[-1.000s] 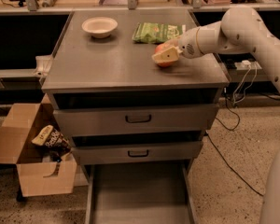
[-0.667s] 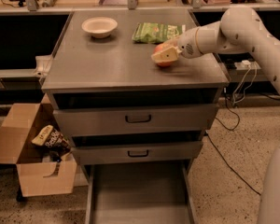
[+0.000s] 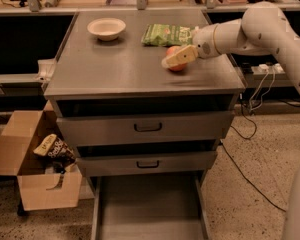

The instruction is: Pick apple from bottom drawer and place on counter

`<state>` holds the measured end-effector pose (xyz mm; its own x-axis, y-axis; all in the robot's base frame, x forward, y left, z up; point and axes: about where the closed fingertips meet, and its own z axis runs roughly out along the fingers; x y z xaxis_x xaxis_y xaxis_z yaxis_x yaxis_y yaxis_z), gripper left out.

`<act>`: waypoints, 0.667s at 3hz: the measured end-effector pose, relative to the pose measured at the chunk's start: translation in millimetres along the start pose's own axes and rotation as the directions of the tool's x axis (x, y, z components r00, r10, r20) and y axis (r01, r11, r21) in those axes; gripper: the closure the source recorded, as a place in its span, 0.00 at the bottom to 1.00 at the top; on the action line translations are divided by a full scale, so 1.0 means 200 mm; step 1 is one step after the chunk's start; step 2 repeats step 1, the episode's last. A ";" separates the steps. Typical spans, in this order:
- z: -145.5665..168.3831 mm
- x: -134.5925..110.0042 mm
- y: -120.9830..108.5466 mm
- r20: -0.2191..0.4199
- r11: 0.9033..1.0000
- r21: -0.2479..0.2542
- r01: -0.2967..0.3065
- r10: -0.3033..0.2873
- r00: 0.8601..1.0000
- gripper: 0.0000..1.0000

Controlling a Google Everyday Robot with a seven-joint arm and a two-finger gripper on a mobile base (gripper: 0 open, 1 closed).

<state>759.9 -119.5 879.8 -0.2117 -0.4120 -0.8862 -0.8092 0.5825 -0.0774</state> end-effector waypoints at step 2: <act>-0.18 -0.13 -0.06 0.096 0.998 0.050 0.046 -0.051 0.994 0.00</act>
Offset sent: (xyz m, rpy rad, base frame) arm 0.0000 0.0000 0.0000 0.0000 0.0000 0.0000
